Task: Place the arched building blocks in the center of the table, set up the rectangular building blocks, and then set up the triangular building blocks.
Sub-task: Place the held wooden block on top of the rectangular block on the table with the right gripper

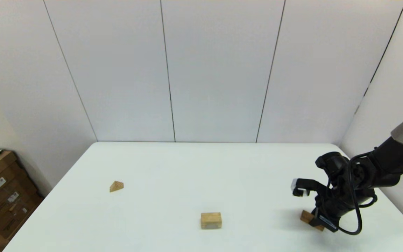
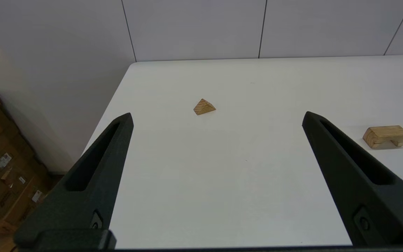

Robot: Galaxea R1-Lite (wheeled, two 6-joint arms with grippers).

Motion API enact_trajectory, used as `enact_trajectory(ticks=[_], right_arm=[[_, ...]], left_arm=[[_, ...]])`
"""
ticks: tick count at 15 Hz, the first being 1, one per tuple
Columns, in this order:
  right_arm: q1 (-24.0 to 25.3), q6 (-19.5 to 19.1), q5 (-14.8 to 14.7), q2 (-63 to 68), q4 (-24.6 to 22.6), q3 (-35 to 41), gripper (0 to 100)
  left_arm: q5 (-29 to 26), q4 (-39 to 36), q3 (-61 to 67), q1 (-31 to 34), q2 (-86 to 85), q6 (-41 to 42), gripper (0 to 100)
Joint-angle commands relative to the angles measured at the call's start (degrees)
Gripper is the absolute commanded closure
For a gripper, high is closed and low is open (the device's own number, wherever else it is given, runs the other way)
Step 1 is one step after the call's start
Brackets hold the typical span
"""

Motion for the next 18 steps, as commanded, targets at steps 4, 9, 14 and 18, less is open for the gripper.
enact_trajectory(ticks=[4, 9, 14, 18], right_arm=[[2.56, -0.23, 0.84, -4.79, 0.95, -0.34, 100], [21.02, 5.04, 2.60, -17.44, 19.85, -13.79, 100], [33.50, 8.38, 2.25, -8.21, 25.03, -26.18, 100], [38.24, 9.00, 2.16, -1.10, 25.12, -31.19, 100]], left_arm=[[-0.02, 0.01, 0.01, 0.00, 0.07, -0.04, 0], [-0.02, 0.01, 0.01, 0.00, 0.07, -0.04, 0], [-0.02, 0.01, 0.01, 0.00, 0.07, -0.04, 0], [-0.02, 0.01, 0.01, 0.00, 0.07, -0.04, 0]])
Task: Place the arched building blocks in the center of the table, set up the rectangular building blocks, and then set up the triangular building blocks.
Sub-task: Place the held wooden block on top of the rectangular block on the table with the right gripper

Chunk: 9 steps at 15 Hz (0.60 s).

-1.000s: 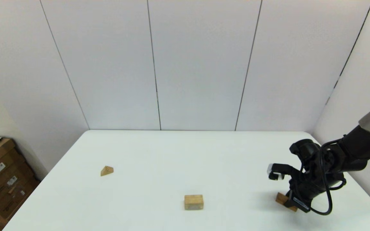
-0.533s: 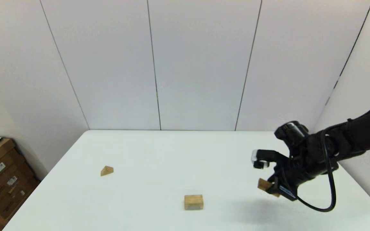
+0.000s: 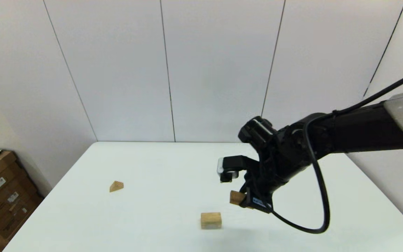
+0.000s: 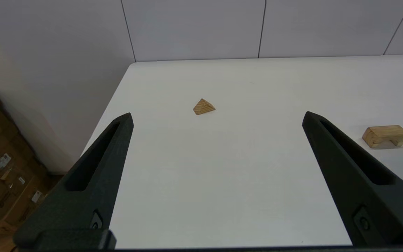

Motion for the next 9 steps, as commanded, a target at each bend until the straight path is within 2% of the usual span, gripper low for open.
enact_trajectory(ticks=[1, 5, 9], right_arm=[[4.35, 0.09, 0.07, 7.85, 0.27, -5.09, 100], [4.88, 1.67, -0.81, 12.77, 1.14, -10.01, 100], [6.28, 1.76, -0.81, 15.06, 2.20, -11.77, 100]], left_arm=[[-0.02, 0.02, 0.01, -0.02, 0.07, -0.02, 0], [-0.02, 0.02, 0.01, -0.02, 0.07, -0.02, 0], [-0.02, 0.02, 0.01, -0.02, 0.07, -0.02, 0]])
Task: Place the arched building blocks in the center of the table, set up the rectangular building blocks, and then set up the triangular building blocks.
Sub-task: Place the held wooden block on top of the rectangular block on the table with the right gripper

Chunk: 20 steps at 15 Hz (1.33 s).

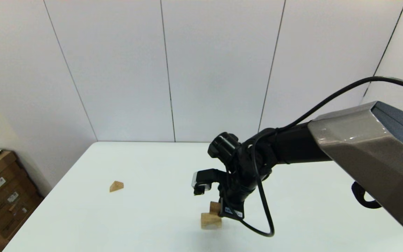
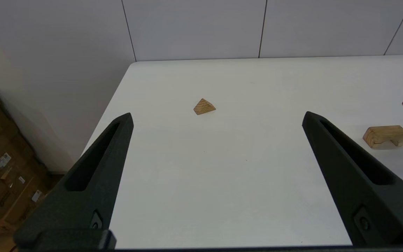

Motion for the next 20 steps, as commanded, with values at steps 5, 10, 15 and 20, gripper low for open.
enact_trajectory(ticks=[5, 10, 15, 20], right_arm=[[2.12, -0.01, -0.04, 5.38, 0.80, -3.31, 100], [2.38, 0.34, -0.12, 7.93, 4.40, -7.62, 100], [2.56, 0.34, -1.27, 9.51, 4.49, -8.94, 100], [2.56, 0.34, -1.27, 9.86, 4.40, -9.11, 100]], left_arm=[[0.03, 0.02, 0.01, 0.00, 0.07, -0.02, 0], [0.03, 0.02, 0.01, 0.00, 0.07, -0.02, 0], [0.03, 0.02, 0.01, 0.00, 0.07, -0.02, 0], [0.03, 0.02, 0.01, 0.00, 0.07, -0.02, 0]])
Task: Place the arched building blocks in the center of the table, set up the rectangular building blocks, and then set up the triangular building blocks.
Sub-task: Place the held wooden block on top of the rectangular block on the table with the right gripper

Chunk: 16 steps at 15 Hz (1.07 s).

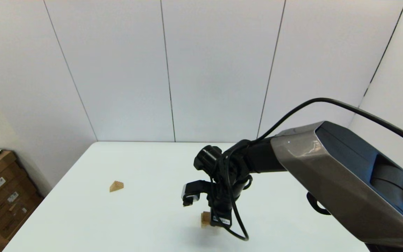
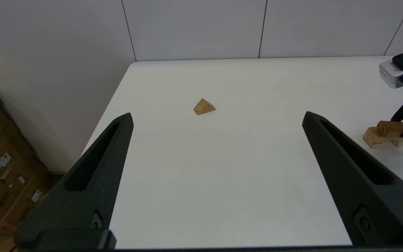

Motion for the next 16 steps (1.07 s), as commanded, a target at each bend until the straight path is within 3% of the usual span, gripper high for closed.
enact_trajectory(ticks=[1, 16], right_arm=[[0.04, -0.27, 0.07, 0.36, 0.21, -0.22, 100], [-0.23, -0.27, -1.07, 1.15, 0.21, -1.71, 100]], left_arm=[[-0.02, 0.02, 0.01, 0.00, 0.07, -0.02, 0], [-0.02, 0.02, 0.01, 0.00, 0.07, -0.02, 0]])
